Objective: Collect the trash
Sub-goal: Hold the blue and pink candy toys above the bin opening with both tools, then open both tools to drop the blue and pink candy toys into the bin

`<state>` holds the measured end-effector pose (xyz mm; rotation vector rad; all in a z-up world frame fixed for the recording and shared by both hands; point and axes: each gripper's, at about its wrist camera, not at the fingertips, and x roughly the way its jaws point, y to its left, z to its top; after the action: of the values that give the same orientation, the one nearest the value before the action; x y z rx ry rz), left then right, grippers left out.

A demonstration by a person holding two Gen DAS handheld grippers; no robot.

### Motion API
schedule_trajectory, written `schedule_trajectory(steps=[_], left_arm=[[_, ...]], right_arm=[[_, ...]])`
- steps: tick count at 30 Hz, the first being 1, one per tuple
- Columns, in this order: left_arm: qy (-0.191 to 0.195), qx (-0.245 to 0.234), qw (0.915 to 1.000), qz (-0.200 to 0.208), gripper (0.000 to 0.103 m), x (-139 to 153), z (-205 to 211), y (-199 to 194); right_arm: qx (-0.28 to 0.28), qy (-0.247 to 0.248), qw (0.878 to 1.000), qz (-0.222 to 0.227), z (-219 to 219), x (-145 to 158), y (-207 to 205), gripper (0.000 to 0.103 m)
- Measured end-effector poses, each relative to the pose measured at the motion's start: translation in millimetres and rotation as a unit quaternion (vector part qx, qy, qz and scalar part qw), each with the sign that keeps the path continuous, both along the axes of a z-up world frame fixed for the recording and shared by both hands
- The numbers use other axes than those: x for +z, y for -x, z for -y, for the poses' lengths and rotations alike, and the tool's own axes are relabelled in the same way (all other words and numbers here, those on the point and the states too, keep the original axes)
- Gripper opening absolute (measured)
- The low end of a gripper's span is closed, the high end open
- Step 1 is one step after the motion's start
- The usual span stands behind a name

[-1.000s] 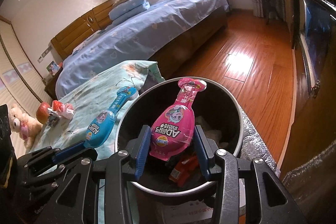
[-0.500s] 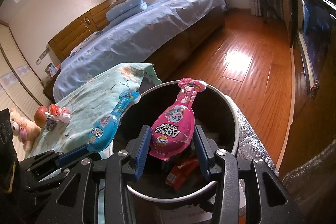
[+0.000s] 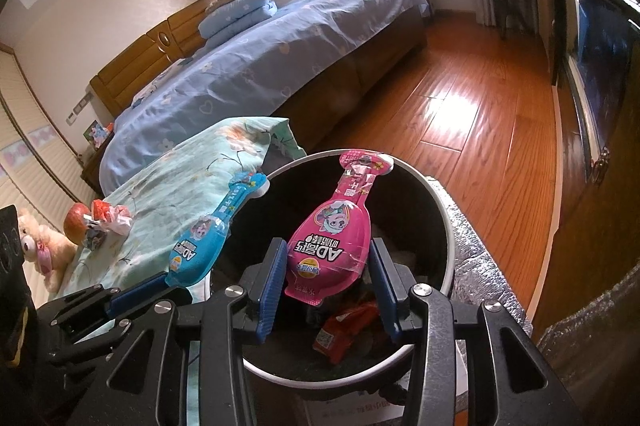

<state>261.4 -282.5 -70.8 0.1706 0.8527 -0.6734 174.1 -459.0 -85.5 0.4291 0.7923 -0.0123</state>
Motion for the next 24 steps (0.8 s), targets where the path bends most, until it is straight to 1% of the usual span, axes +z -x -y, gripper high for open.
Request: schedule_trajectory(steps=[11, 14, 15, 16, 17, 18, 19, 20, 21, 24], left_arm=[[0.001, -0.004, 1.0000, 0.001, 0.019, 1, 3, 0], [0.001, -0.004, 1.0000, -0.002, 0.020, 1, 2, 0], [0.001, -0.002, 1.0000, -0.005, 0.027, 1, 1, -1], [0.001, 0.000, 1.0000, -0.008, 0.038, 1, 0, -1], [0.005, 0.004, 1.0000, -0.007, 0.044, 2, -4, -1], [0.006, 0.009, 0.9999, -0.004, 0.051, 3, -7, 0], [0.007, 0.013, 0.9999, -0.001, 0.054, 5, -10, 1], [0.010, 0.017, 0.9998, 0.000, 0.054, 6, -16, 2], [0.012, 0.022, 0.9997, -0.001, 0.054, 6, -22, 3], [0.013, 0.041, 0.9991, -0.004, 0.058, 4, -40, 6]], right_arm=[[-0.003, 0.000, 1.000, -0.001, 2, -2, -1, 0.043], [-0.003, -0.003, 1.000, -0.003, 4, -2, -2, 0.046], [-0.003, -0.008, 1.000, -0.003, 5, -2, -1, 0.046], [-0.004, -0.013, 1.000, -0.003, 6, -3, -1, 0.051], [-0.005, -0.016, 1.000, -0.003, 7, -1, 0, 0.055], [-0.007, -0.017, 1.000, -0.002, 6, -1, 1, 0.065], [-0.008, -0.020, 1.000, 0.001, 6, 0, 3, 0.073], [-0.009, -0.023, 1.000, 0.004, 6, 1, 4, 0.075], [-0.009, -0.024, 1.000, 0.007, 4, 3, 5, 0.077], [-0.005, -0.025, 1.000, 0.011, -3, 7, 7, 0.077]])
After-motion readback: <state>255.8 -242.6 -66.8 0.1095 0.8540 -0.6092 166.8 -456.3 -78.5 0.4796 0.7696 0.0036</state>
